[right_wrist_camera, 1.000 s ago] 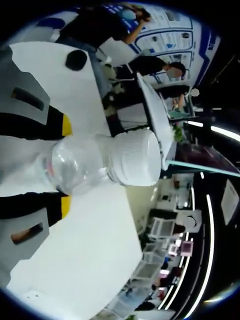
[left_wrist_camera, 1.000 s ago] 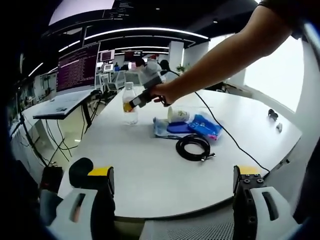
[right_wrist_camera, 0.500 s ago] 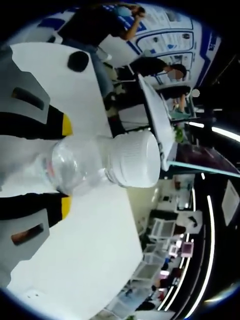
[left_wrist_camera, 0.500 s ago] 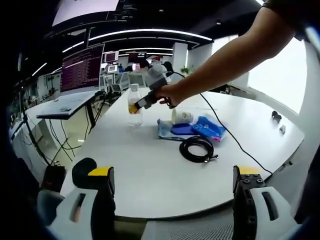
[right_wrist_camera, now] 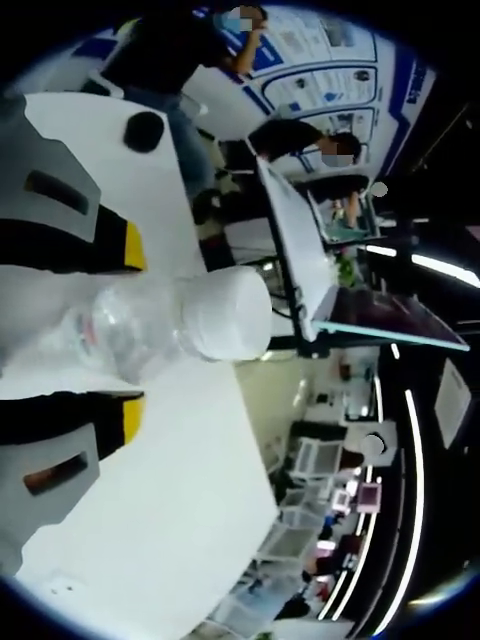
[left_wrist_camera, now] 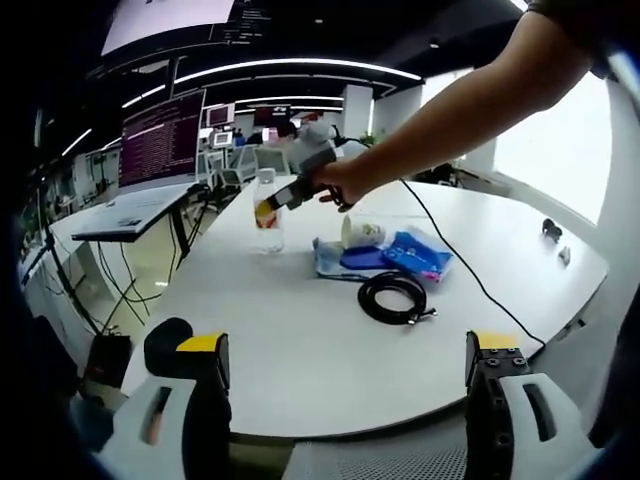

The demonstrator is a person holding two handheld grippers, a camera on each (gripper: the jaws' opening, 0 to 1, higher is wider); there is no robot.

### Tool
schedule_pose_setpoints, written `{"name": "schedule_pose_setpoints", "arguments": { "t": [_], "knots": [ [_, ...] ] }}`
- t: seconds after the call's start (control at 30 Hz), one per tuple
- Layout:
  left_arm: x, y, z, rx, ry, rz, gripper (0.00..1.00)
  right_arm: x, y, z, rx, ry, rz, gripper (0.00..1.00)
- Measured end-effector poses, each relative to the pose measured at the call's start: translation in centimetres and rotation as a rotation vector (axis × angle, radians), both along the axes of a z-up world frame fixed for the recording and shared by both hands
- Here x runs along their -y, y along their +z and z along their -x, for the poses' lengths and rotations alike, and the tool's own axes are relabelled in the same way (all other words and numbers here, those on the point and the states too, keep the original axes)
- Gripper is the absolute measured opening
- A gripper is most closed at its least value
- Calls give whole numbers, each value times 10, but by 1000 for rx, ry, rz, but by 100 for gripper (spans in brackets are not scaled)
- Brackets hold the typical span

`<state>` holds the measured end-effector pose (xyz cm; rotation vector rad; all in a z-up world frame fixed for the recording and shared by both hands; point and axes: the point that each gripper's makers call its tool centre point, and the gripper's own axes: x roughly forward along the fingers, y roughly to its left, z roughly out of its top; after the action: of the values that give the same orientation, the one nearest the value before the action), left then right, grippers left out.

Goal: Arrange the tabletop items into an orderly group along one side of the table until the central work area is clear of visible clutter.

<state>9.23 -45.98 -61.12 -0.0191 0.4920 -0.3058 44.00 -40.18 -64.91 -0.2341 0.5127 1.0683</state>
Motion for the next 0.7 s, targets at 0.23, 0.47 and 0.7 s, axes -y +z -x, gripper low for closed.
{"name": "schedule_pose_setpoints", "arguments": {
  "t": [0.23,0.47,0.7],
  "knots": [
    [2,1,1,3,-9,-1,99,8,0,4,1,9,25,43],
    [1,2,0,6,-5,3,99,15,-1,4,-4,8,33,43],
    [4,0,1,1,-20,-2,99,30,2,3,-10,-8,46,44]
  ]
}}
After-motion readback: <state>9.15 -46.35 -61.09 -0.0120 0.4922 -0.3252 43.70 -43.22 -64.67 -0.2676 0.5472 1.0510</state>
